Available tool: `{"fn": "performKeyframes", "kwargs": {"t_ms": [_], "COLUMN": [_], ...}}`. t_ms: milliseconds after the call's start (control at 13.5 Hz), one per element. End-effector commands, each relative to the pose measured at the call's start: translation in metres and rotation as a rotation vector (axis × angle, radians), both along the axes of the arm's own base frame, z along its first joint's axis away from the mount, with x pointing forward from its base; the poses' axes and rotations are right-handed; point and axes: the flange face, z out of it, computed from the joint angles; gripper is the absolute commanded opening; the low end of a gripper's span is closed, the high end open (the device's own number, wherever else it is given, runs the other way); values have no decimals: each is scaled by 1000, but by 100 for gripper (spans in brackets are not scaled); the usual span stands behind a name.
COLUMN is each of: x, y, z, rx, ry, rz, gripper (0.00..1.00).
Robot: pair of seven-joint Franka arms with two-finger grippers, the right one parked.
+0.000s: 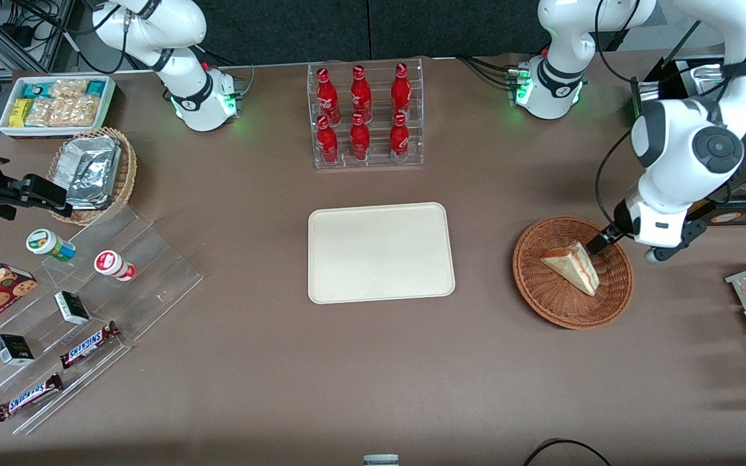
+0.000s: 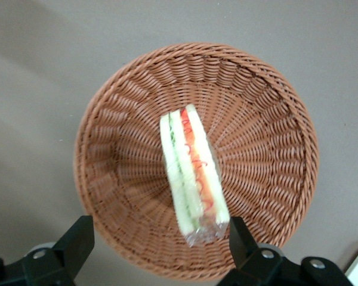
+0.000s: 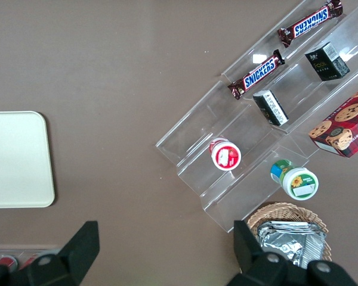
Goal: Place sandwich from basket to tray
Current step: 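Lower the left gripper and close it on the sandwich wedge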
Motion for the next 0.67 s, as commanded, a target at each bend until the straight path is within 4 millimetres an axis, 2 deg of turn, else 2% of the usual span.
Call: {"fn": "performKeyframes", "kwargs": {"t_ms": [0, 148, 593], "x": [7, 9, 7], "y": [-13, -24, -24], "z": [-17, -29, -51], "rx": [-15, -18, -19], "ry": [-24, -30, -5], "rz": [53, 49, 73], "gripper": [100, 100, 100]}}
